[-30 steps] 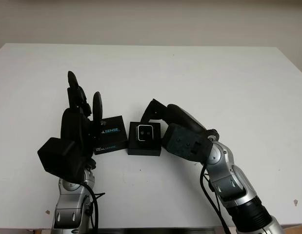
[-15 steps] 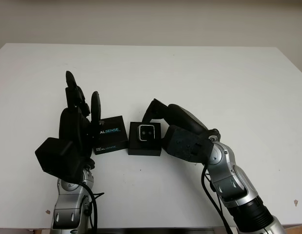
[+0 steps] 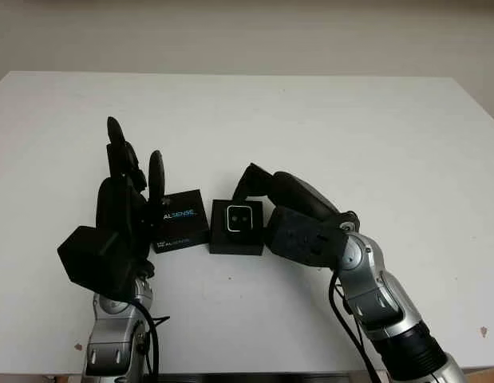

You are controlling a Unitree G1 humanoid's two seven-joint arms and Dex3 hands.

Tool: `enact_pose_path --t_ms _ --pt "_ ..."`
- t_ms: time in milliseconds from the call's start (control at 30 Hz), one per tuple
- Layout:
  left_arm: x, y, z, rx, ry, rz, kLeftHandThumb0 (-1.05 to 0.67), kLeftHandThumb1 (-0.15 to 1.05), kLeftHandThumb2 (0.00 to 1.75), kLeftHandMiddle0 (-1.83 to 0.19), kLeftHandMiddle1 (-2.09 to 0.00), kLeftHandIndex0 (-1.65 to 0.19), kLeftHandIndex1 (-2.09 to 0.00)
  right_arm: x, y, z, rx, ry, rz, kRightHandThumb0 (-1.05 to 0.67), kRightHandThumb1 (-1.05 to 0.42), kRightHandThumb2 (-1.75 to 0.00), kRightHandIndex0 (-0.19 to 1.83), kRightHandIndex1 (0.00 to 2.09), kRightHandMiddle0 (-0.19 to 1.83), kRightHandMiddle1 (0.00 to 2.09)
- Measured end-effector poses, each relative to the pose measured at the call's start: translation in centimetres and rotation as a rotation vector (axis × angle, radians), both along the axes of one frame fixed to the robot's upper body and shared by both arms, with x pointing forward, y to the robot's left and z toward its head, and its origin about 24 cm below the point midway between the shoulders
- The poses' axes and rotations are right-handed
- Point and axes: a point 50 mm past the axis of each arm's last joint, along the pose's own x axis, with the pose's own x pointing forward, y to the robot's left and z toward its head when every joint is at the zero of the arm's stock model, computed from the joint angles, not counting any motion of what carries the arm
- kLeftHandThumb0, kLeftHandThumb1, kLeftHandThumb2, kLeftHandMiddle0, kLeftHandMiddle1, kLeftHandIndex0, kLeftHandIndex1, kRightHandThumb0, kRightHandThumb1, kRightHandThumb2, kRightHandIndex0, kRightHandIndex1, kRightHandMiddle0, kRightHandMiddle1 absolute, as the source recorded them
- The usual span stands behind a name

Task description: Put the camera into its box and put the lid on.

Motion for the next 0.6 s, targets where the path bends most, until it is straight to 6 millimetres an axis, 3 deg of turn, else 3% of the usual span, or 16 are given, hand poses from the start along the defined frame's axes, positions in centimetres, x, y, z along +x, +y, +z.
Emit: enact_pose_path --t_ms 133,300,600 --pt "-0.04 0.01 0.05 0.001 -0.002 0.0 -0.72 1.05 0.52 0.19 0.0 0.19 0.0 -0.09 0.05 0.1 -0.02 -0.005 0.007 -0.41 -1.02 -0.05 0.35 0.34 0.28 1.93" --pt "-0.05 0.03 0.04 0.0 -0.002 0.001 -0.72 1.05 0.53 0.19 0.0 0.19 0.0 -0.2 -0.07 0.13 -0.065 -0.012 0.016 -0.45 -0.97 -0.05 0.31 0.22 0.16 1.38" --pt "-0.08 0.18 0.01 0.001 0.0 0.002 -0.72 1.05 0.52 0.19 0.0 0.19 0.0 -0.4 -0.31 0.45 -0.137 -0.044 0.024 -0.49 -0.97 -0.05 0.26 0.12 0.08 1.06"
